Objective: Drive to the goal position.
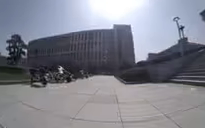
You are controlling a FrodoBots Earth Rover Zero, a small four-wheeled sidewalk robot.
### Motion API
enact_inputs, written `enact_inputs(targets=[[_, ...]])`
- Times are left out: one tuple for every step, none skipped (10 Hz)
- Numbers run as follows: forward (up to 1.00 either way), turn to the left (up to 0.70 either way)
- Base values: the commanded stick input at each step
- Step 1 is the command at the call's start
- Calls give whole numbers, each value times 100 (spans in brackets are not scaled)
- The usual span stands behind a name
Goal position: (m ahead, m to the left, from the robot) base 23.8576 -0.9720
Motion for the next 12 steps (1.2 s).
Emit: enact_inputs(targets=[[70, 3], [70, 4], [70, 8], [70, 14], [70, 14], [70, 12], [70, 11], [59, 20], [45, 16], [45, 0], [45, 0], [45, 0]])
